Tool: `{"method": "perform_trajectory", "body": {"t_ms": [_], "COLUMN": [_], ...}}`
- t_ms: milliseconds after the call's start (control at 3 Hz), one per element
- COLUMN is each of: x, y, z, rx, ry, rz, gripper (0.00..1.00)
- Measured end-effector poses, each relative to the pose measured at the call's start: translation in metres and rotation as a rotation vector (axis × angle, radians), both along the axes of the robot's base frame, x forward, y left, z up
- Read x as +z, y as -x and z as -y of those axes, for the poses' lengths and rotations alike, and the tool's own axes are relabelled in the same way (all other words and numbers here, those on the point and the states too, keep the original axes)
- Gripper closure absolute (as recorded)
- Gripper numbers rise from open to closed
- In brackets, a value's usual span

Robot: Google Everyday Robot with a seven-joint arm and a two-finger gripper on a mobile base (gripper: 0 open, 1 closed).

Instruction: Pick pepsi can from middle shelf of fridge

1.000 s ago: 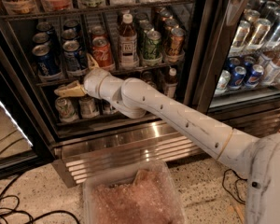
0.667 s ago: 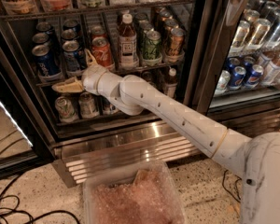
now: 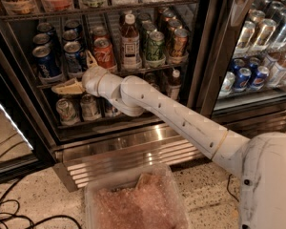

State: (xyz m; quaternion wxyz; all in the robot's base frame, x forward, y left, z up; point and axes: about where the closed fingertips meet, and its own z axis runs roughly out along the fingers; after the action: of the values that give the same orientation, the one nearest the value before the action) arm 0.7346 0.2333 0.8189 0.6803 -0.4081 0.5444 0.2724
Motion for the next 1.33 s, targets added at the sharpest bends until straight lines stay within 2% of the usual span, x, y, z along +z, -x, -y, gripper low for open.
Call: {"method": "perform_trajectory", "body": {"t_ms": [333, 667, 1333], "x": [-0.0048, -0.0001, 0.005], "y": [-0.0025, -0.0027, -0.0035], "z": [-0.0036, -0.002, -0.0006], "rx": [0.009, 0.01, 0.01], "ry": [-0.003, -0.002, -0.002], "rz": [-0.01, -0.011, -0.011], "gripper": [0.19, 0.5, 0.96]}}
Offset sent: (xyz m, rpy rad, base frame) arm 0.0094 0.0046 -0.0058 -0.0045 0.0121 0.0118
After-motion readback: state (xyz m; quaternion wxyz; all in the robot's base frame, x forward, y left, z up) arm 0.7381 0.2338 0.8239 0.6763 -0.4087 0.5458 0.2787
